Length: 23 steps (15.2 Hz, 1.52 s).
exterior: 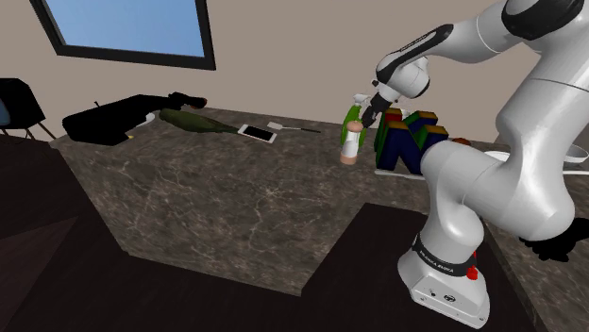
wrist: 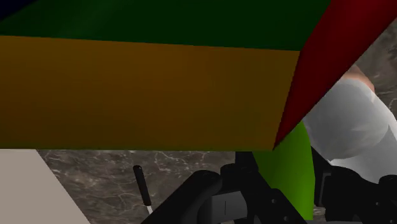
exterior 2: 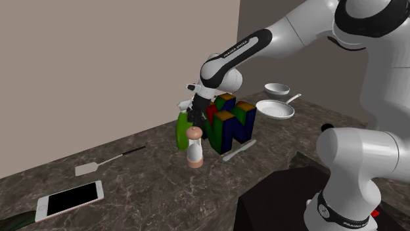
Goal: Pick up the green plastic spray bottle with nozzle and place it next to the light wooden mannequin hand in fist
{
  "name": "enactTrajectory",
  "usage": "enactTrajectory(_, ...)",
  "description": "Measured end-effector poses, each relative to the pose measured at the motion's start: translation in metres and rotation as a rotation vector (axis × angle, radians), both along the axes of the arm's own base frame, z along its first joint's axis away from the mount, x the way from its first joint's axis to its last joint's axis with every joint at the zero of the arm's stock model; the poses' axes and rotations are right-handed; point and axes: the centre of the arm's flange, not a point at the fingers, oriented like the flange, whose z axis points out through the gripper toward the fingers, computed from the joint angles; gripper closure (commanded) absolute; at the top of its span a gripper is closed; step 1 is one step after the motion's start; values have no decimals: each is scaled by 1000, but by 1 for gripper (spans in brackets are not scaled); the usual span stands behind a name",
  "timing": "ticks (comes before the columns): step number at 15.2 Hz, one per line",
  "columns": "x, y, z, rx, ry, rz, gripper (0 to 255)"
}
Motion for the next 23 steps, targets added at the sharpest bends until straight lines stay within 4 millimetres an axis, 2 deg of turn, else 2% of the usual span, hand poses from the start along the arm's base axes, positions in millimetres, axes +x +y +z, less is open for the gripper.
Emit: enactTrajectory(23, -2, 1, 121, 0, 0, 0, 255)
